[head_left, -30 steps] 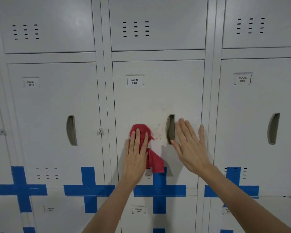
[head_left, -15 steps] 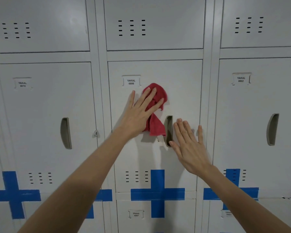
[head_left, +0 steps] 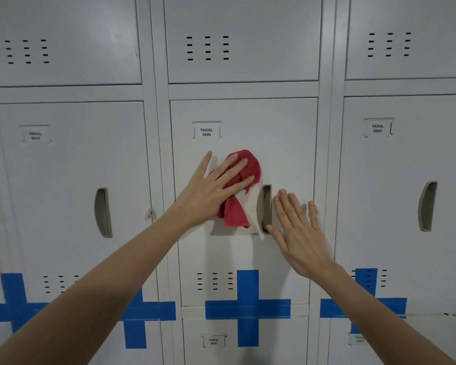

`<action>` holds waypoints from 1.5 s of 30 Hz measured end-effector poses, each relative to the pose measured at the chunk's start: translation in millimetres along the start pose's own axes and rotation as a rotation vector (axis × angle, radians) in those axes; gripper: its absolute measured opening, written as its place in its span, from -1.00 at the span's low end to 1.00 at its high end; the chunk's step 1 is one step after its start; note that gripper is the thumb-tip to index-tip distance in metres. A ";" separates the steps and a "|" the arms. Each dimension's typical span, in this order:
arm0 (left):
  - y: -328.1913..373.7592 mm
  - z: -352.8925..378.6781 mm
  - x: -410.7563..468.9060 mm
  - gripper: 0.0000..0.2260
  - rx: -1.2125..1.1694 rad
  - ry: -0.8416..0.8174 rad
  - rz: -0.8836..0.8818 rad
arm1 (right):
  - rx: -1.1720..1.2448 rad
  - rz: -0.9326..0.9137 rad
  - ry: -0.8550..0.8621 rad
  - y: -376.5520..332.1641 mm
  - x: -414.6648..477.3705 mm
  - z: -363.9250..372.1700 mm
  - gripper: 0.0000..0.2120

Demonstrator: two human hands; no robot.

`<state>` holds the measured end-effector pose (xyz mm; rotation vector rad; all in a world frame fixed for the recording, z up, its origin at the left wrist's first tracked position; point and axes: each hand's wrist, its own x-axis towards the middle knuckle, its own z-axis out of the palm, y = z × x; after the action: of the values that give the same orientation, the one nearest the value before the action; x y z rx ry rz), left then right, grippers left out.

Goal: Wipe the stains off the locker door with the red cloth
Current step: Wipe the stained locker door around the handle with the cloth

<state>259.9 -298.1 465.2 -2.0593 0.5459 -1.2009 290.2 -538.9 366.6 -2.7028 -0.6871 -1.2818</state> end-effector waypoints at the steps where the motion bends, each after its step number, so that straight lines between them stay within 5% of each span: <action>1: 5.4 5.2 -7.0 -0.23 -0.012 -0.002 -0.042 | 0.007 0.003 0.000 -0.9 0.1 0.2 -0.38; 12: 64.6 28.2 -62.2 -0.19 -0.147 -0.007 -0.339 | 0.008 0.013 0.010 -3.2 -0.8 2.5 -0.37; 20: 59.6 40.0 -91.9 -0.08 -0.082 -0.125 -0.022 | 0.008 0.002 -0.014 -1.4 0.1 2.9 -0.35; 25: 37.4 20.1 -39.2 -0.23 -0.119 -0.024 -0.243 | 0.013 -0.004 -0.018 -0.5 0.1 2.6 -0.35; 34: 23.6 13.3 -14.2 -0.26 0.018 -0.043 -0.098 | 0.039 0.018 -0.019 -3.6 0.4 5.3 -0.34; 45: 78.8 25.9 -54.7 -0.10 -0.062 -0.168 -0.247 | 0.016 0.005 -0.031 -1.7 0.4 0.1 -0.34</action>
<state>254.6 -307.2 366.4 -2.3066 0.2582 -1.1446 289.8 -537.2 366.6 -2.7162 -0.6903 -1.2302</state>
